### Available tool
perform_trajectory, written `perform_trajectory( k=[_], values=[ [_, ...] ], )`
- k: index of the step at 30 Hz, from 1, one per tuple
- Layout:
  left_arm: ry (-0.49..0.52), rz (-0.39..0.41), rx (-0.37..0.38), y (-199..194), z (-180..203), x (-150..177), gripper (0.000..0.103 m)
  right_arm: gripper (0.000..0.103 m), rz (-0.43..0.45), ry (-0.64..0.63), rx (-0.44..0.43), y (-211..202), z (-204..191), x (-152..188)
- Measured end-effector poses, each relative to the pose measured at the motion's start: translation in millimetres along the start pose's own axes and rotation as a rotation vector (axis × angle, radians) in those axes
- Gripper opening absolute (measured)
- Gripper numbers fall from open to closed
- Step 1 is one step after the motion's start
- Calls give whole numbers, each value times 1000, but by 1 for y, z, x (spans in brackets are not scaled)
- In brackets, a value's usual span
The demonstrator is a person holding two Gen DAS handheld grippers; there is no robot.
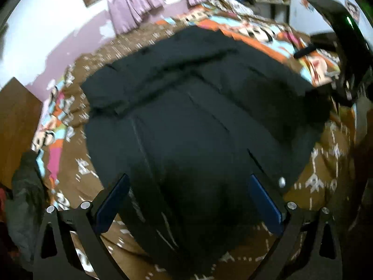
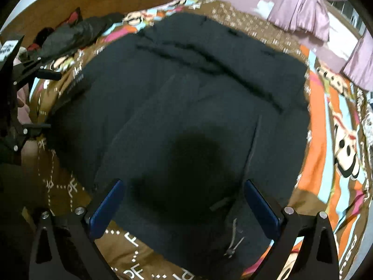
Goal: Fold large clothes
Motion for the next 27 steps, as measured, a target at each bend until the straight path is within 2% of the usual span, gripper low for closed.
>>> perform_trajectory(
  k=[7, 13, 22, 27],
  values=[
    [85, -117, 65, 32, 25, 45, 99, 103, -139, -21, -25, 32, -8, 30],
    [233, -130, 61, 43, 47, 73, 99, 103, -167, 43, -27, 35, 4, 34],
    [355, -177, -156, 79, 44, 99, 99, 103, -181, 42, -18, 36, 9, 39],
    [361, -172, -207, 87, 36, 98, 99, 103, -206, -7, 6, 43, 9, 46]
  ],
)
Point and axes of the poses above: each gripper's, at about its wrist camera, not at the fingertips, and y roughly the way its jaws point, z to its right, x to its underside, the point moved 4 cm from there along y, roughly the way its jaws point, and after that the axes turned 3 degrees about z, right-handed, at the moved point
